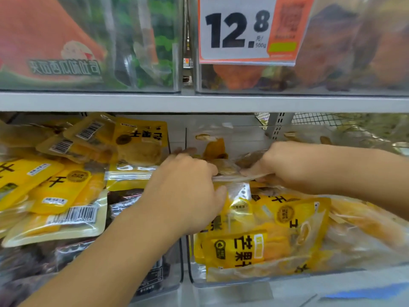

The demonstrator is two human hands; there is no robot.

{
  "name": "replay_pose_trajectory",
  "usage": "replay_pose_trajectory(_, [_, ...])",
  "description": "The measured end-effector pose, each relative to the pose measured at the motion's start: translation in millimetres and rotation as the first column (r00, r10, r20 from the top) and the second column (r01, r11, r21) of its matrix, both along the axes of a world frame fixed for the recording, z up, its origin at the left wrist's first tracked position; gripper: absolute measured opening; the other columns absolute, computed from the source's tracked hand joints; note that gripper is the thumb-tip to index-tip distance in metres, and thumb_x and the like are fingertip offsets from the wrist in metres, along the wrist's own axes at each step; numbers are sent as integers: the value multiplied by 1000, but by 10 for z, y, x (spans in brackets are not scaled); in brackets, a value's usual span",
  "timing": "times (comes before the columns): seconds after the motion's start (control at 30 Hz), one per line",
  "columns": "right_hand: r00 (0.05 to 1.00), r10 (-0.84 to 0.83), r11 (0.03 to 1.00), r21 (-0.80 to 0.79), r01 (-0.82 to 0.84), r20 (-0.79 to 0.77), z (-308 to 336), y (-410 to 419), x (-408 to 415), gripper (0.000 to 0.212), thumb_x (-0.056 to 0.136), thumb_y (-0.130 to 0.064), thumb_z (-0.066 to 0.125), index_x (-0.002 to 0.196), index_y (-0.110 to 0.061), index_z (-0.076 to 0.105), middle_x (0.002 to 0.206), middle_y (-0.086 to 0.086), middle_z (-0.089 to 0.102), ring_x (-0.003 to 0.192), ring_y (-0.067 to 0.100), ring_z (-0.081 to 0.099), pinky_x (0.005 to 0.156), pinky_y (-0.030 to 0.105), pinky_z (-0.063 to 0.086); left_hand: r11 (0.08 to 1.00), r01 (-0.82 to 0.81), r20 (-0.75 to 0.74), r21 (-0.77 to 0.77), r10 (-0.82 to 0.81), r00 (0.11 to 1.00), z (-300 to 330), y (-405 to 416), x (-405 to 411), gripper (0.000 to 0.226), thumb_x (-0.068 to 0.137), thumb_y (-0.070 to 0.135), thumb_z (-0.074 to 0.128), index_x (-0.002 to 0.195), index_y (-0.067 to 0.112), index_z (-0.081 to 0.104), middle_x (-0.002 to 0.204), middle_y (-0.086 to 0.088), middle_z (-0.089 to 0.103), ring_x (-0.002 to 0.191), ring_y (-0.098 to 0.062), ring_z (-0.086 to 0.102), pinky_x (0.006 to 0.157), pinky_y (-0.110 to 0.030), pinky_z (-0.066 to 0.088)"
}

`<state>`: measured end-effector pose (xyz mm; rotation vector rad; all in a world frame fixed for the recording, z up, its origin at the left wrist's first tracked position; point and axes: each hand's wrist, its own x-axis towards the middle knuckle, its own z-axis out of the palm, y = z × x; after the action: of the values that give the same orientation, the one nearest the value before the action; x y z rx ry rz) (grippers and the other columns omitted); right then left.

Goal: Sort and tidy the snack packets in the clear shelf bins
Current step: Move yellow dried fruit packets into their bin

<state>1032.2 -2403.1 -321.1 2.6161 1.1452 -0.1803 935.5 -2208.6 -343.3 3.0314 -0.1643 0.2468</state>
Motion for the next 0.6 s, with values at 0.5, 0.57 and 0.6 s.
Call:
replay_pose_trajectory(0.5, [809, -120, 992, -34, 123, -576, 155, 341, 258, 96, 72, -31, 73, 155, -43, 24, 158, -18, 29, 144, 4, 27, 120, 27, 25, 986, 58, 8, 155, -60, 998, -49, -9, -2, 44, 103, 51, 33, 128, 29, 61, 118, 0, 62, 118, -22, 49, 101, -32, 31])
replay_pose_trajectory(0.57, [768, -121, 992, -95, 79, -629, 230, 269, 233, 99, 67, -27, 68, 154, -46, 24, 161, -21, 22, 146, -1, 21, 123, 31, 19, 992, 47, 32, 116, -51, 998, -30, -12, -10, 43, 102, 50, 34, 129, 30, 61, 120, 1, 61, 119, -21, 47, 102, -31, 30])
replay_pose_trajectory(0.6, [737, -126, 992, -106, 74, -663, 269, 241, 201, 98, 65, -28, 66, 153, -47, 27, 160, -22, 23, 146, -2, 22, 123, 31, 20, 995, 42, 22, 91, -44, 999, -45, -13, -6, 44, 101, 51, 35, 129, 31, 62, 120, 2, 60, 119, -20, 46, 103, -30, 31])
